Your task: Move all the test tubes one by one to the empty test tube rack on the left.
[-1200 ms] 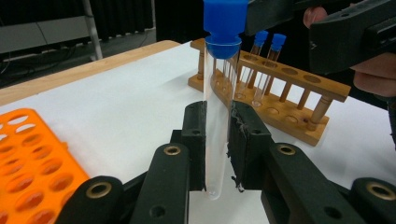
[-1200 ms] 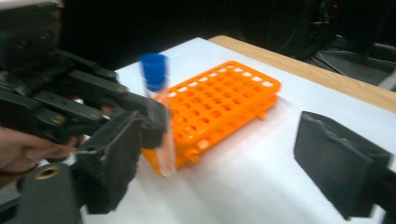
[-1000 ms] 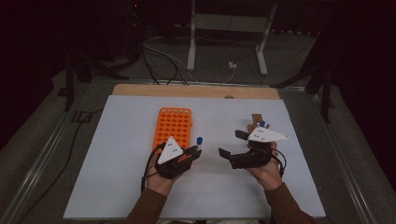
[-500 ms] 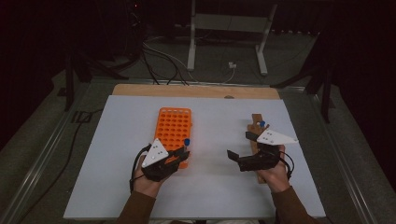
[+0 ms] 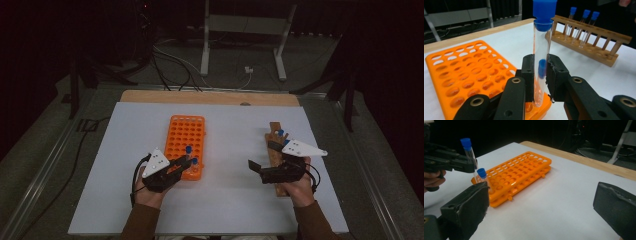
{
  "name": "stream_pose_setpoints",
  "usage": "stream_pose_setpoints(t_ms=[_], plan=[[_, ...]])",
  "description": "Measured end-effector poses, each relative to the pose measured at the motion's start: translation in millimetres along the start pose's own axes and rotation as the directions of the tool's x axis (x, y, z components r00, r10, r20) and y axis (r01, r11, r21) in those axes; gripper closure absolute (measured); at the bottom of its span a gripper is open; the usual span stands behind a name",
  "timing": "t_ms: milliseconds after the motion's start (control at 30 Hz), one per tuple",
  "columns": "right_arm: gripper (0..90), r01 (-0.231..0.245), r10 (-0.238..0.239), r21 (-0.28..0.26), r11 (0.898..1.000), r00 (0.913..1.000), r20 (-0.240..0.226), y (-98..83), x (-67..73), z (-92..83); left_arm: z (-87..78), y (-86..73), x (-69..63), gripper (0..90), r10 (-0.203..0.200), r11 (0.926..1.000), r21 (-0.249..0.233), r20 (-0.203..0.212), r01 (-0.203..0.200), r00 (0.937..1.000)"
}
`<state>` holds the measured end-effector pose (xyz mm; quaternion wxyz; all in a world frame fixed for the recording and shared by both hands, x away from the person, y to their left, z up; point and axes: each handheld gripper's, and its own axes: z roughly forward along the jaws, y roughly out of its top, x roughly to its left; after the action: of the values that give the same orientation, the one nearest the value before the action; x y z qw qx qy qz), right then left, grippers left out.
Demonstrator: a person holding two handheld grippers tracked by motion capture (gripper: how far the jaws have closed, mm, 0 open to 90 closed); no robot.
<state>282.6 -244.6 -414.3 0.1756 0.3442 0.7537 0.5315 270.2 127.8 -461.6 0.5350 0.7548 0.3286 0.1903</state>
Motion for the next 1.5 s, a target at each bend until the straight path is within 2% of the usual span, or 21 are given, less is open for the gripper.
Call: stream_pose_setpoints(t_ms=[200,300,533,900,1133,1400,1500], plan=[[0.5,-0.004,0.004,-0.005,1.0,1.0,-0.001,-0.8,-1.3,-1.6,9.8,-6.6,0.9,78.1,0.005,0.9996,0.027,-0.021,-0.005,0.9998],[0.5,-0.007,0.007,-0.008,1.0,1.0,-0.002,-1.4,-2.0,-2.4,12.1,-8.4,2.5,78.1,0.003,0.9996,0.03,-0.031,-0.002,0.9995],[0.5,-0.005,0.005,-0.002,1.0,1.0,-0.006,-2.9,-1.4,-1.6,16.0,-13.8,4.5,78.1,0.006,0.9976,0.069,-0.045,-0.003,0.999],[0.6,-0.007,0.007,-0.001,1.0,1.0,-0.006,-4.8,-3.2,-3.5,21.0,-22.3,4.7,78.1,0.016,0.9902,0.139,-0.044,-0.01,0.9989],[0.6,-0.008,0.008,-0.005,1.0,0.9999,-0.007,-4.8,-3.8,-5.2,20.5,-24.2,6.0,78.1,0.01,0.9877,0.156,-0.037,-0.004,0.9993],[0.6,-0.005,0.005,-0.001,1.0,0.9999,-0.011,-5.5,-3.4,-4.4,25.0,-27.5,4.4,78.1,0.026,0.981,0.193,-0.038,-0.019,0.9989],[0.6,-0.006,0.006,0.002,1.0,0.9999,-0.012,-6.0,-3.5,-4.2,26.0,-27.9,3.4,78.0,0.03,0.9807,0.194,-0.037,-0.023,0.9989]])
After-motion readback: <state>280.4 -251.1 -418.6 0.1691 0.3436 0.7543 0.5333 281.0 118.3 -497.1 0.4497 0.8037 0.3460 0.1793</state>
